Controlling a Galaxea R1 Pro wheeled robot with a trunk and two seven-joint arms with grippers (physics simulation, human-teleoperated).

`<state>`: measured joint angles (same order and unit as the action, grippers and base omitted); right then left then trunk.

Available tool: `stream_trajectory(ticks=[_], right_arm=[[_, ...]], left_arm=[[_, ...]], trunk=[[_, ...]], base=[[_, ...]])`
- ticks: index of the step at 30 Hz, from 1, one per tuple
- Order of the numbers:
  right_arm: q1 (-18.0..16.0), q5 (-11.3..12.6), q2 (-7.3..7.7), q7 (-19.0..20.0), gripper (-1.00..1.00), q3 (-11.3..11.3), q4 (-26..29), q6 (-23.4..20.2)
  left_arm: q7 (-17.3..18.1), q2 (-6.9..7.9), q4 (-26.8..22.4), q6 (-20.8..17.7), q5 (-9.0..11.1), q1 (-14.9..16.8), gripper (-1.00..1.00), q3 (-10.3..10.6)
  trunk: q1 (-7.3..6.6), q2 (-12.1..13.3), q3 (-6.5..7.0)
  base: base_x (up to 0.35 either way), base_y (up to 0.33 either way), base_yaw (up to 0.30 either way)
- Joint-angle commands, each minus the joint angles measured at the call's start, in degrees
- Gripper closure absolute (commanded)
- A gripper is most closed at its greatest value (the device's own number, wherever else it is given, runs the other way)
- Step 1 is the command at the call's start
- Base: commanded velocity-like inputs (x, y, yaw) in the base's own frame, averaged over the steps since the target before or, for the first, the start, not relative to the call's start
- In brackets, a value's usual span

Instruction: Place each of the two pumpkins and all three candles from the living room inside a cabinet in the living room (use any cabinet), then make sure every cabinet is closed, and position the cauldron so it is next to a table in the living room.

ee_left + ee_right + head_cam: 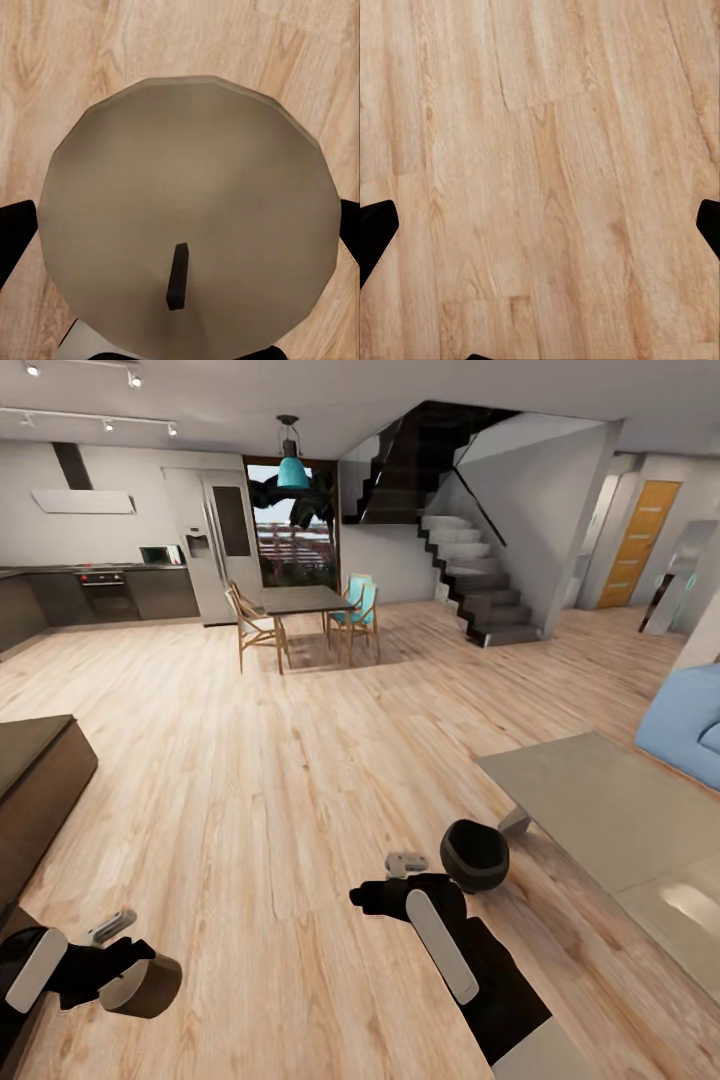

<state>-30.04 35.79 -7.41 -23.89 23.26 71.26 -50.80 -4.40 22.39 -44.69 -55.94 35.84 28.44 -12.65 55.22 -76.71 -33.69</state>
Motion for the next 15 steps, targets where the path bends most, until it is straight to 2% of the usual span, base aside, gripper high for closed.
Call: stream_trajectory(ticks=[1, 9, 15], right_arm=[[0.0, 0.6, 0.01, -0.6, -1.00, 0.0, 0.0, 0.0], [-0.1, 0.7, 0.10, -0.5, -1.00, -0.2, 0.5, 0.8], [-0.1, 0.7, 0.04, -0.5, -1.00, -0.1, 0.0, 1.1]], left_arm=[[-0.4, -0.04, 0.0, -0.2, 0.7, 0.0, 1.00, -0.1], [-0.4, -0.15, 0.0, -0.2, 0.6, 0.0, 1.00, -0.1], [-0.4, -0.16, 0.0, -0.2, 0.6, 0.0, 1.00, -0.1]], trunk=[[0.03, 0.0, -0.06], [0.03, 0.0, -0.06], [0.03, 0.0, -0.06]], base=[[0.331, 0.066, 0.000], [0.331, 0.014, 0.001], [0.331, 0.001, 0.204]])
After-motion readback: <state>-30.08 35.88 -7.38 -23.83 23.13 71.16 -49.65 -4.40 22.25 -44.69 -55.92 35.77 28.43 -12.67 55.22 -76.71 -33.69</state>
